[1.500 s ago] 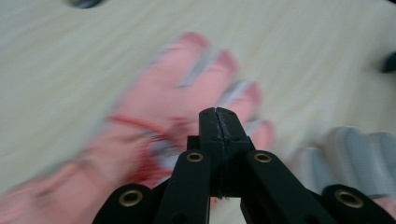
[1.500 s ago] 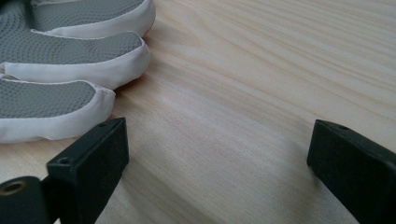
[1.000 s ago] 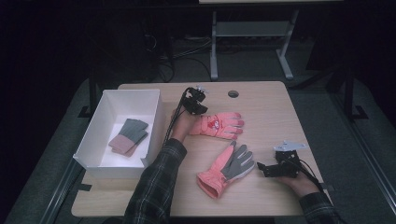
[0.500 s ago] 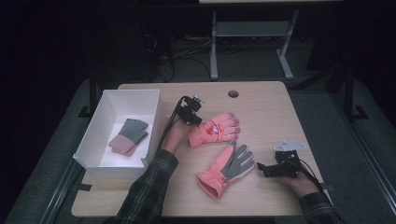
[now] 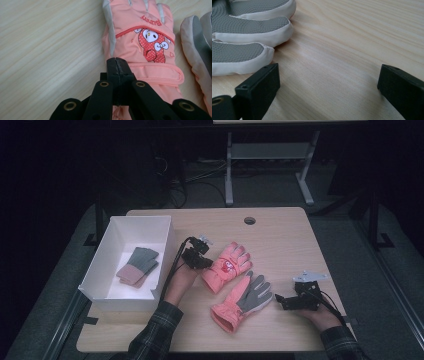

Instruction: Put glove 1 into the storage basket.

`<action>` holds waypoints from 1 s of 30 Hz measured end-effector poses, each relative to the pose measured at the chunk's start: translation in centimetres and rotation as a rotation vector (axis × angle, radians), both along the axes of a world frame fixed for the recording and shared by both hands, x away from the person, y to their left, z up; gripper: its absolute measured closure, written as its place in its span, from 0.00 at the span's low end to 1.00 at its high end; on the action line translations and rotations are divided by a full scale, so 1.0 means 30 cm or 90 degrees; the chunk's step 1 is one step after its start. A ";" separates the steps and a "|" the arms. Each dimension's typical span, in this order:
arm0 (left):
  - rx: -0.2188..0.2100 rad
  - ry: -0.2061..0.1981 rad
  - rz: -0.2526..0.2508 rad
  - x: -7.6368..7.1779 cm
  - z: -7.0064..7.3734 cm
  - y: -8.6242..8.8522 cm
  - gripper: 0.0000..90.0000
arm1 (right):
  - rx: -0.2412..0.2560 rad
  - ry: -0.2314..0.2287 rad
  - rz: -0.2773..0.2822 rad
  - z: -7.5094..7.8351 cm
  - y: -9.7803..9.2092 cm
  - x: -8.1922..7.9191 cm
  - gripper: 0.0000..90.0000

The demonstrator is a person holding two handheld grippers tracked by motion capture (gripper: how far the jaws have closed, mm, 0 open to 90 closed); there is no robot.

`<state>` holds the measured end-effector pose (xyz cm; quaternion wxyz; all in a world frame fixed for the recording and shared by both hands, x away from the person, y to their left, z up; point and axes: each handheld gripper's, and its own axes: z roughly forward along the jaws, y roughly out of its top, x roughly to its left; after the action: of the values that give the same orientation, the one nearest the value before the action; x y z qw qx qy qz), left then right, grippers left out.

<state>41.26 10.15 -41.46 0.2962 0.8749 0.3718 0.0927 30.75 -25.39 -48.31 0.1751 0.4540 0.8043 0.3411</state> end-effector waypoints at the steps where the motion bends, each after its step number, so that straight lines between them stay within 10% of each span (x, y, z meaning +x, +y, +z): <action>1: -0.012 -0.007 -0.003 -0.002 0.009 0.002 0.99 | 0.000 0.000 0.000 0.000 0.000 0.000 0.04; 8: -0.006 -0.033 -0.053 0.002 0.049 -0.061 0.80 | 0.000 0.000 0.000 0.000 0.000 0.000 0.04; 19: 0.009 0.011 -0.045 0.078 -0.031 -0.086 0.54 | -0.002 -0.001 0.001 0.000 -0.001 0.000 0.04; 30: -0.004 0.042 -0.056 0.090 -0.060 -0.085 0.90 | -0.002 -0.001 0.001 0.000 -0.001 0.000 0.04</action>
<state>43.97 7.59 -43.25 0.2901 0.8919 0.3433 0.0493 30.74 -25.42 -48.32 0.1762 0.4529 0.8050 0.3404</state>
